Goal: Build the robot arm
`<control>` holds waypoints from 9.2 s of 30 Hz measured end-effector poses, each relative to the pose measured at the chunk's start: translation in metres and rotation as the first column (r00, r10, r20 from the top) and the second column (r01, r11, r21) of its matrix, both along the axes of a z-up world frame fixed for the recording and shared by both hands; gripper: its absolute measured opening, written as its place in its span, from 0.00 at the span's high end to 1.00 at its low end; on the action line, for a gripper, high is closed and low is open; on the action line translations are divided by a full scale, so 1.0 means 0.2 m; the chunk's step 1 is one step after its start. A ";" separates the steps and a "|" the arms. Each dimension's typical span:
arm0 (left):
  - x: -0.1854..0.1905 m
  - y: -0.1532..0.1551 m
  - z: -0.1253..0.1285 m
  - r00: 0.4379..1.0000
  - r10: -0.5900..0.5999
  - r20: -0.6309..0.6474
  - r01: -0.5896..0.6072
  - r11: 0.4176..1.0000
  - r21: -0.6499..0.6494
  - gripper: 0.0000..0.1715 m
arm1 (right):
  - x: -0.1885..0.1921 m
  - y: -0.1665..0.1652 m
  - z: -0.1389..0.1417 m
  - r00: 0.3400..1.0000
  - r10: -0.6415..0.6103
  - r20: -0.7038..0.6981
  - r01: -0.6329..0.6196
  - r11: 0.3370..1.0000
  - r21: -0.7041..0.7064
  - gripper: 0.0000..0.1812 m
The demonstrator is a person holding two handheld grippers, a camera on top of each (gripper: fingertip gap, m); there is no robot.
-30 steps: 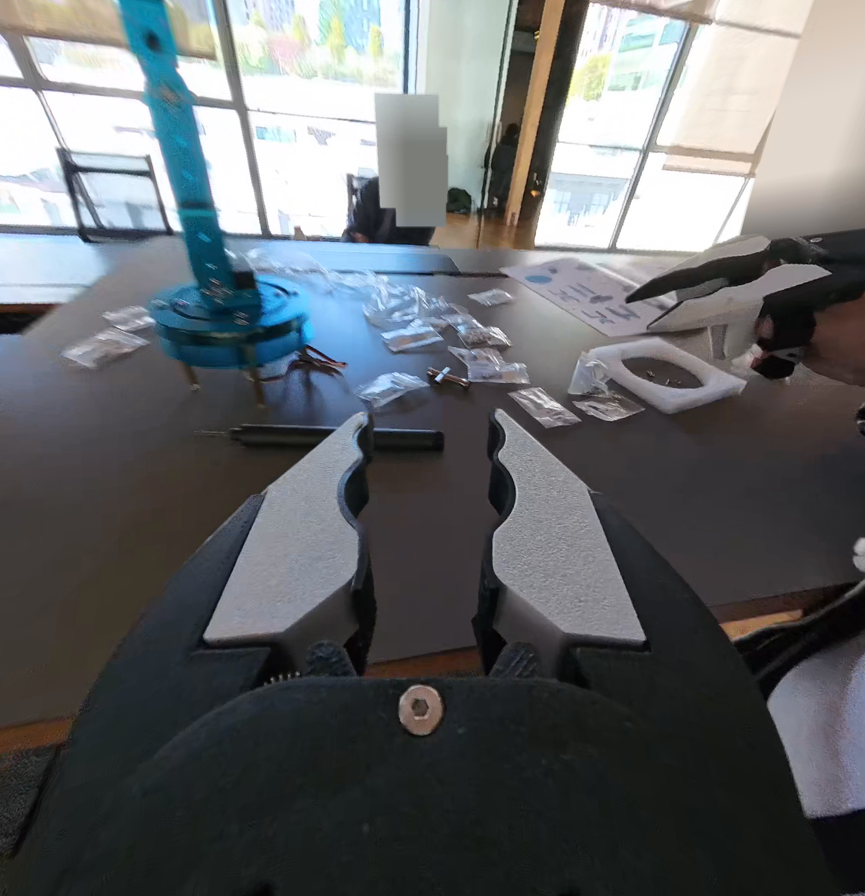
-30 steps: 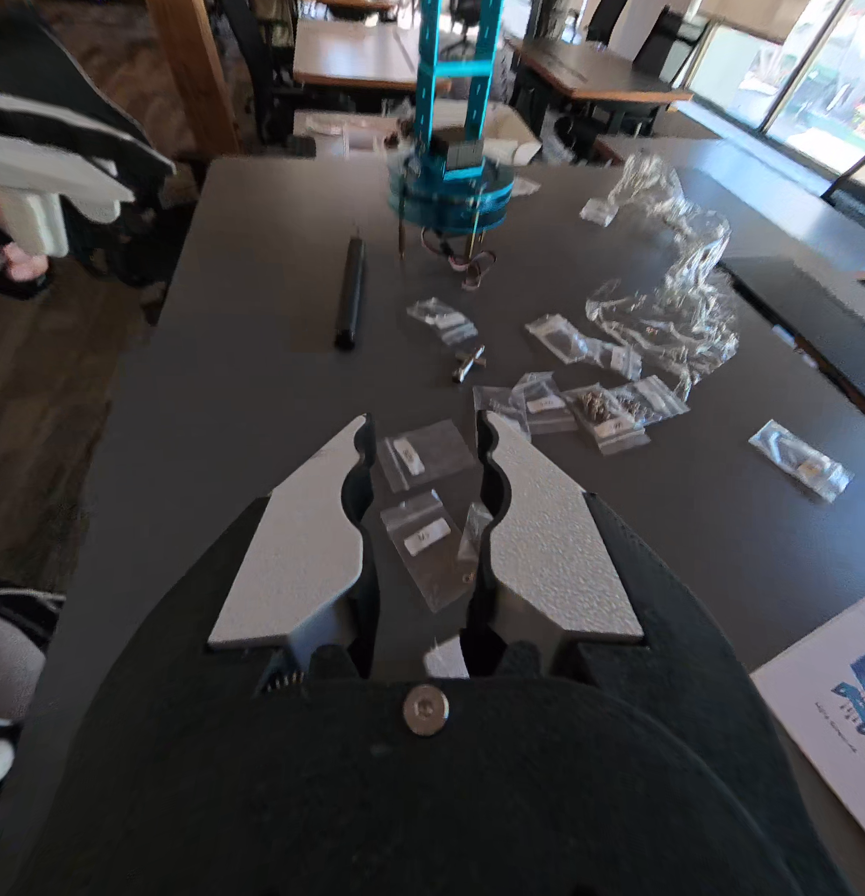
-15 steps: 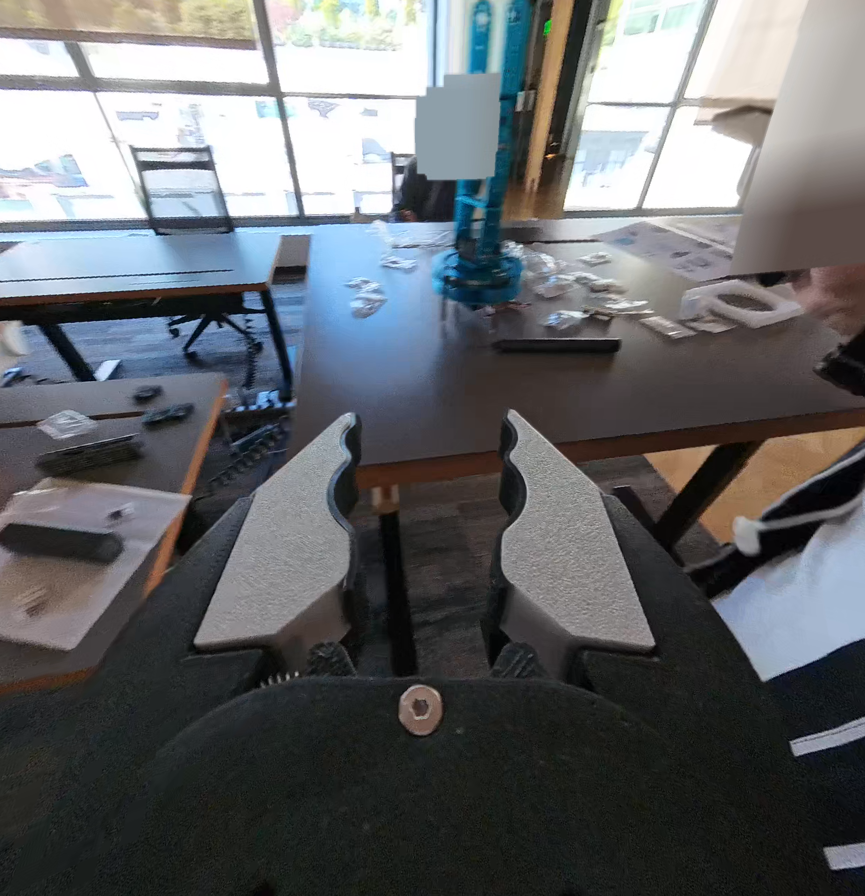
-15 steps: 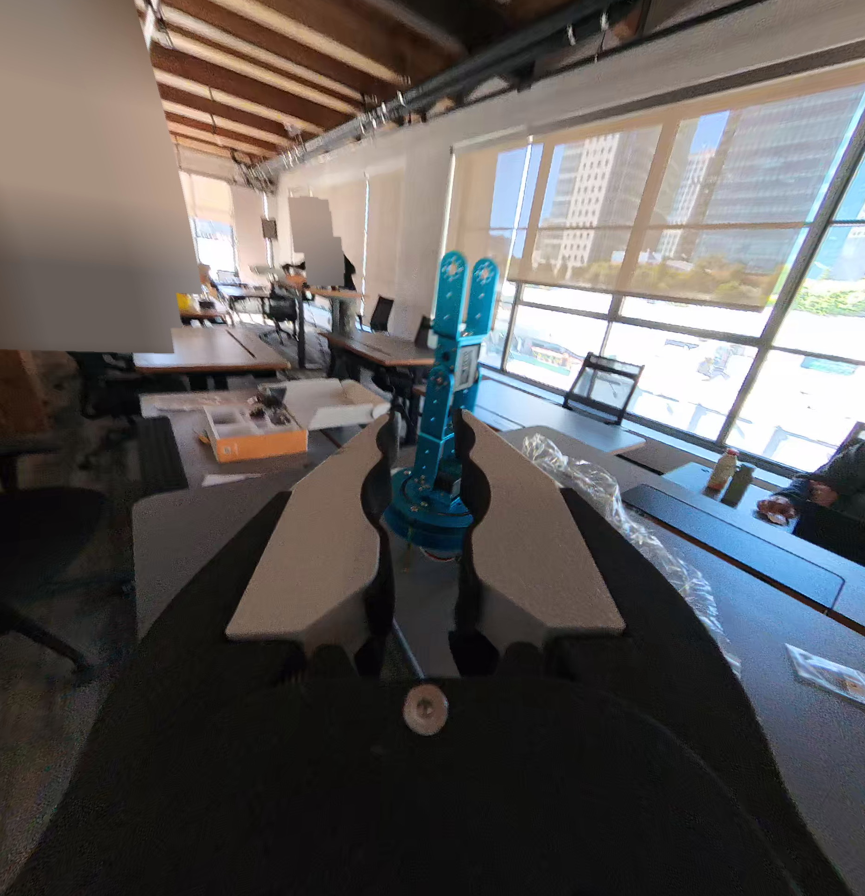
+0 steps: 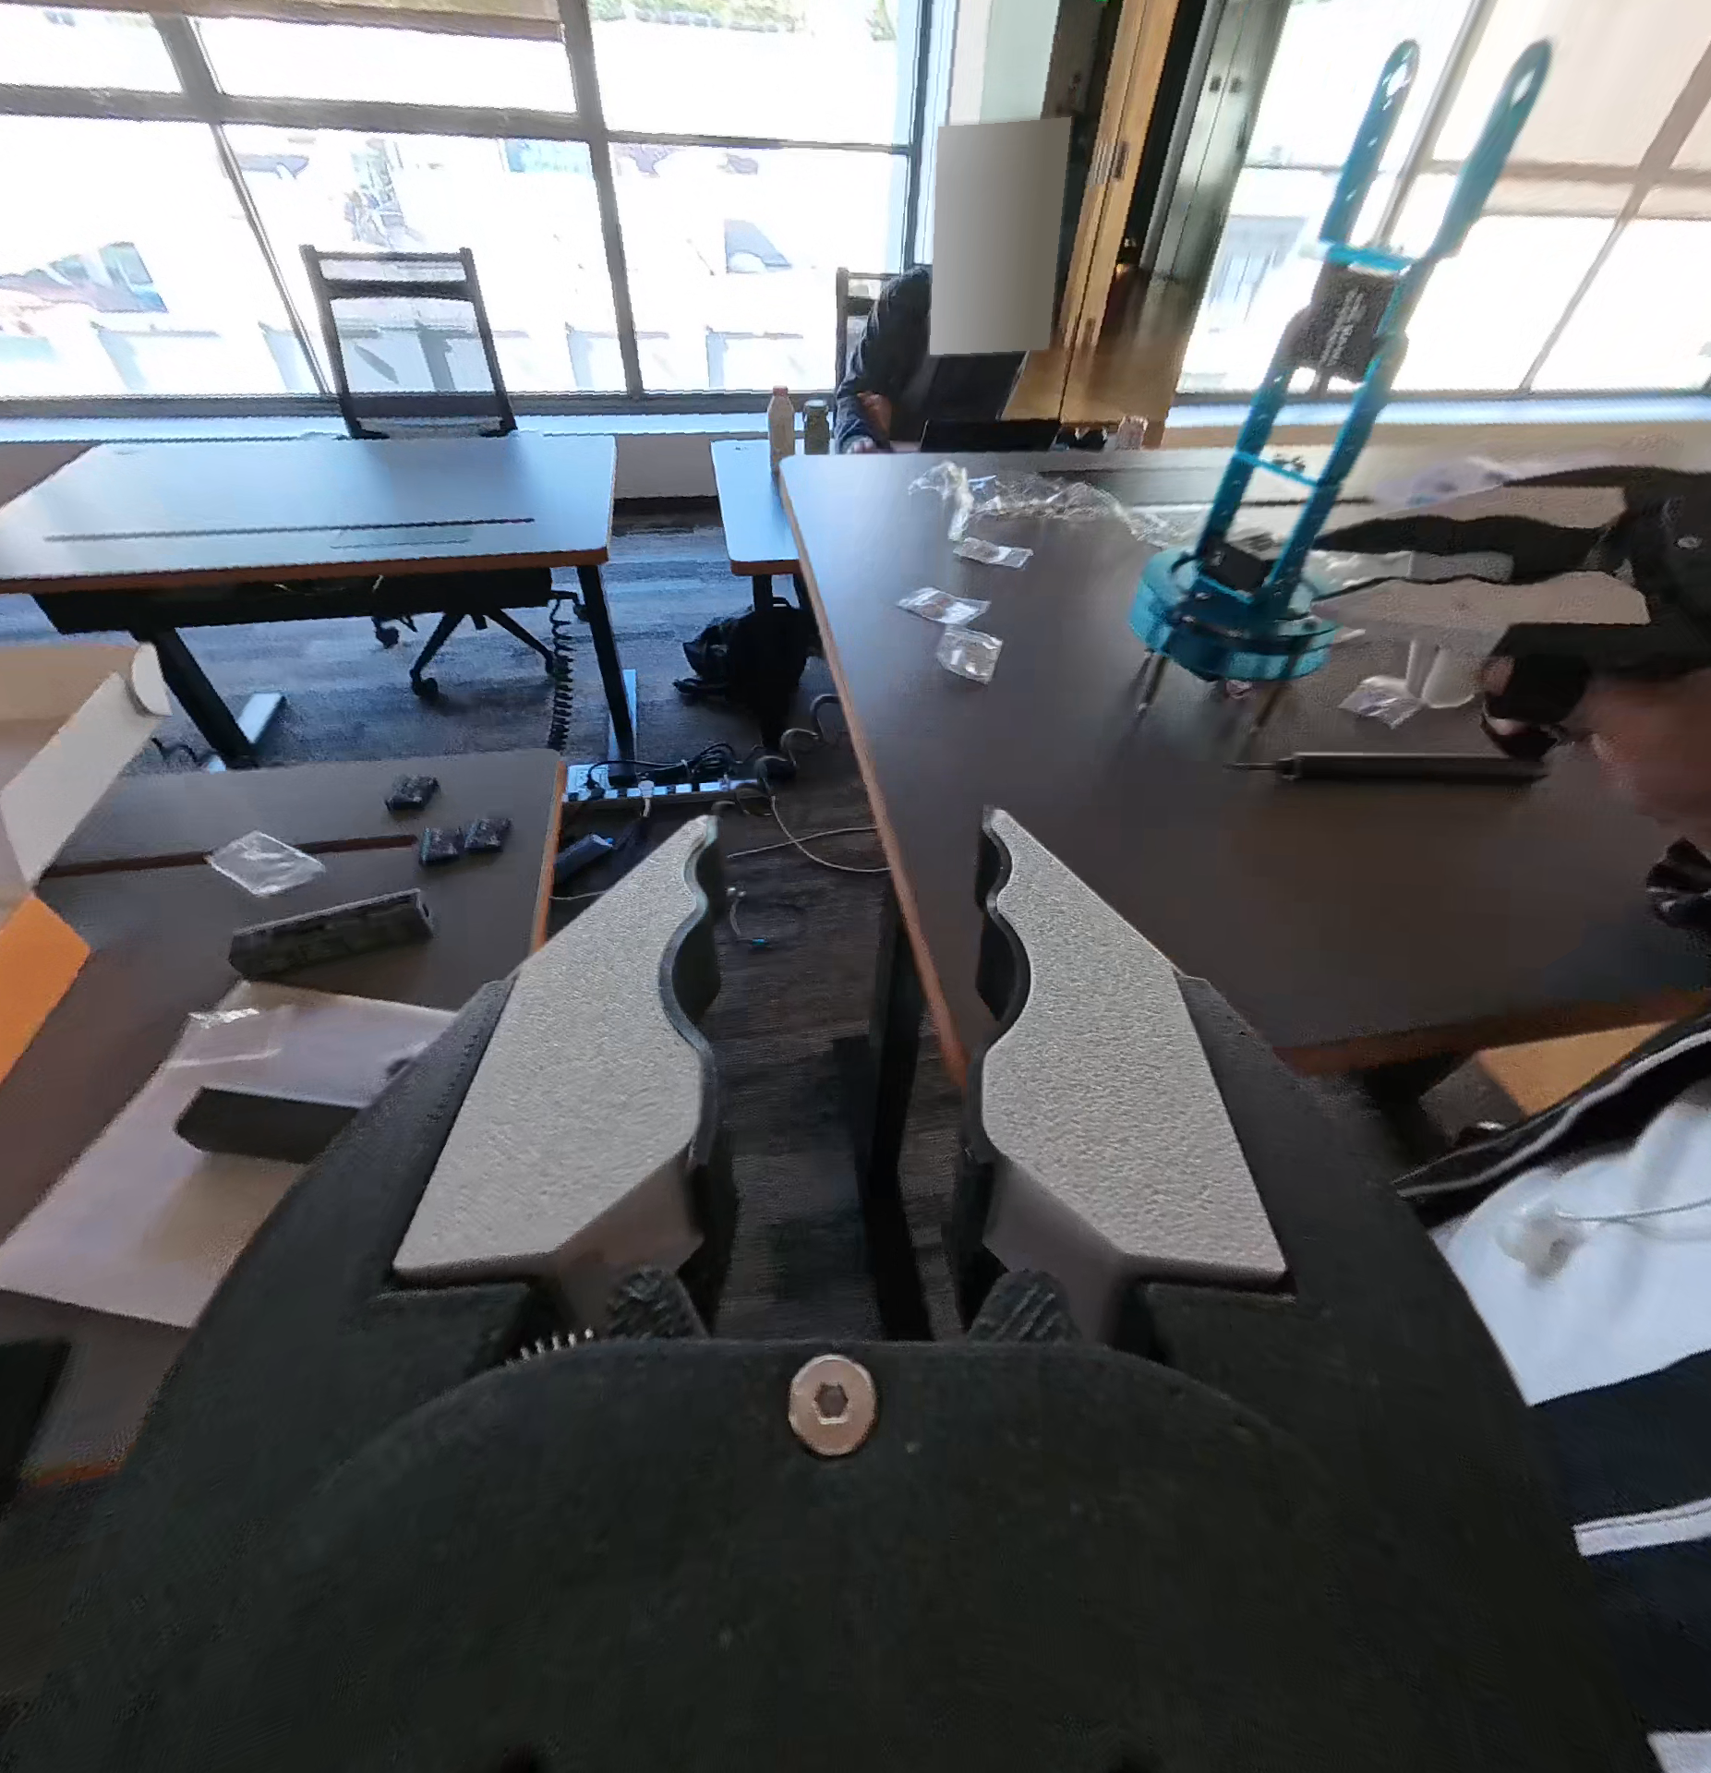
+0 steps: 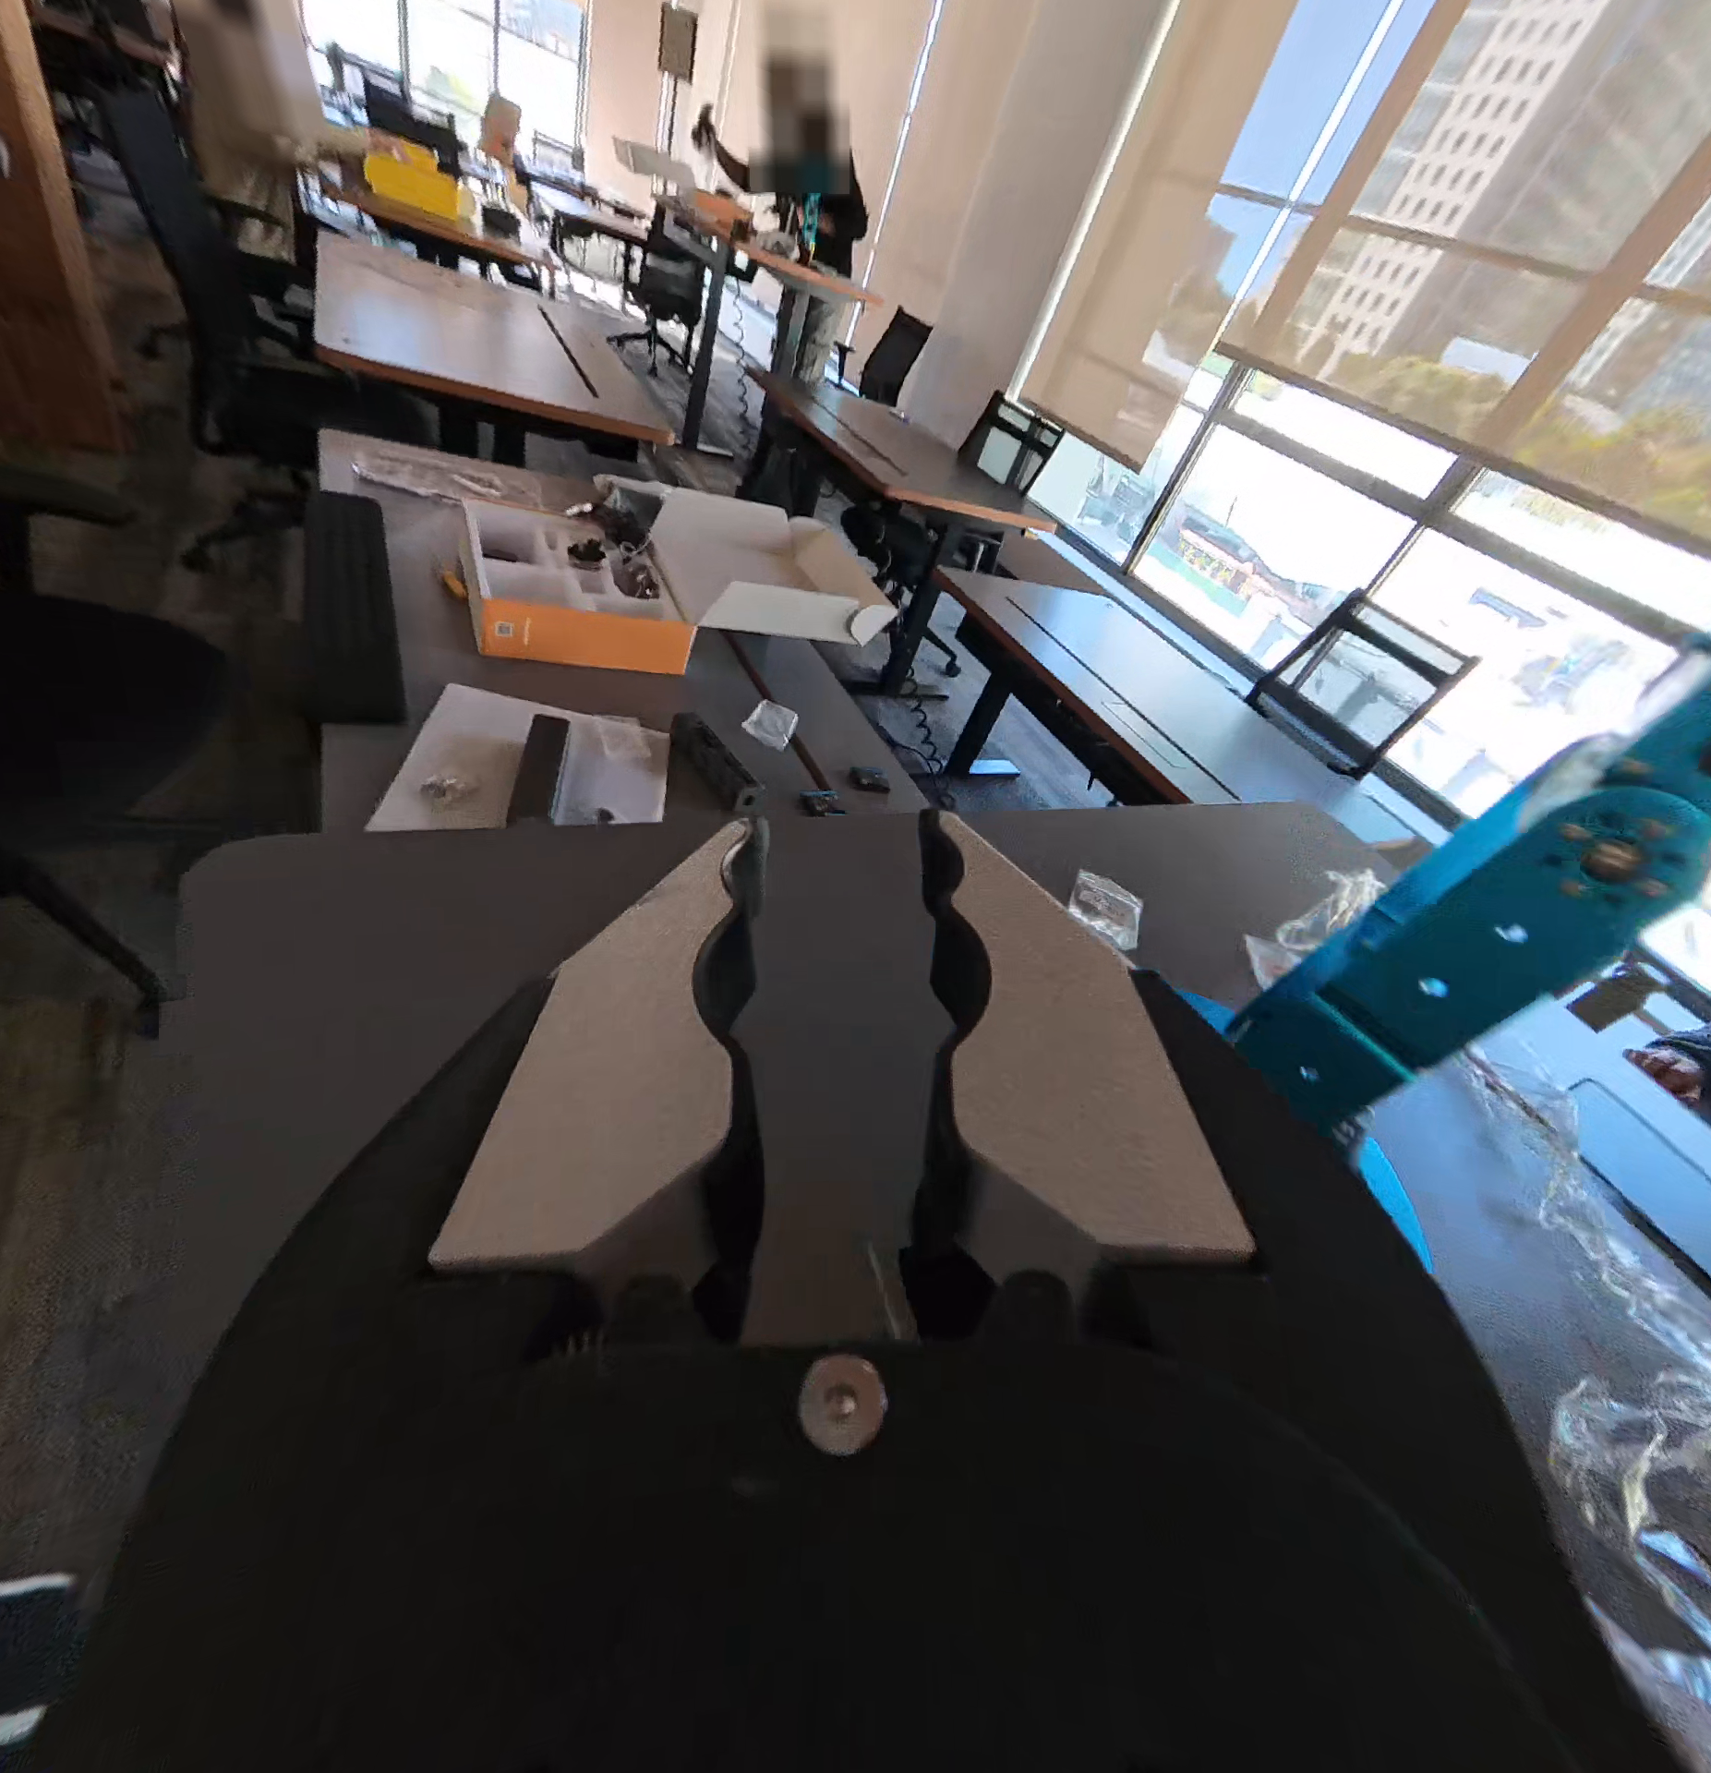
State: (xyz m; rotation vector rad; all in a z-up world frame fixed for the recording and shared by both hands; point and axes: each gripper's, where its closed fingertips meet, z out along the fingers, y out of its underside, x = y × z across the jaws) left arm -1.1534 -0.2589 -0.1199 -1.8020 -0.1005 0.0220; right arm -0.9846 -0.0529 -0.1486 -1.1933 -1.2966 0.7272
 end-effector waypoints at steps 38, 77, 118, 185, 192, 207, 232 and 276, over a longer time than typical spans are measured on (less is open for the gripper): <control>-2.68 -0.54 -0.43 0.973 0.133 -0.190 -0.190 0.926 -0.325 0.72 | -2.22 -0.31 -0.69 0.922 -0.086 0.377 0.160 0.972 -0.170 0.86; -3.59 -1.47 -0.48 0.986 0.058 -0.154 -0.114 0.917 -0.382 0.79 | -3.01 -0.85 -2.44 0.644 -0.215 0.734 0.628 0.697 -0.347 0.78; -2.35 0.16 -2.43 0.473 -0.308 0.825 0.854 0.392 -0.343 0.97 | -3.26 -0.81 -2.26 0.902 -0.110 0.418 0.286 0.878 -0.384 0.79; 0.88 -1.25 0.31 -0.702 -0.694 0.160 0.684 -0.594 0.424 0.66 | 0.30 -2.41 0.51 0.488 -0.802 -0.344 0.438 0.566 -0.699 1.00; 1.56 -0.65 0.23 -0.577 -0.802 0.155 0.770 -0.470 0.432 0.83 | 0.91 -1.80 0.50 0.566 -0.773 -0.287 0.453 0.583 -0.675 1.00; 2.68 0.32 0.20 -0.394 -0.883 0.253 0.876 -0.278 0.394 0.90 | 1.91 -0.73 0.30 0.819 -0.523 -0.235 0.238 0.683 -0.690 1.00; 3.77 1.24 -0.35 -0.103 -0.931 0.349 0.984 -0.148 -0.104 1.00 | 2.99 0.32 -0.10 1.000 0.014 -0.022 -0.025 0.735 -0.677 0.85; 4.50 1.87 -0.60 0.113 -0.902 0.417 0.951 -0.023 -0.309 1.00 | 3.58 0.91 -0.35 0.644 0.765 -0.026 -0.387 0.296 -0.873 1.00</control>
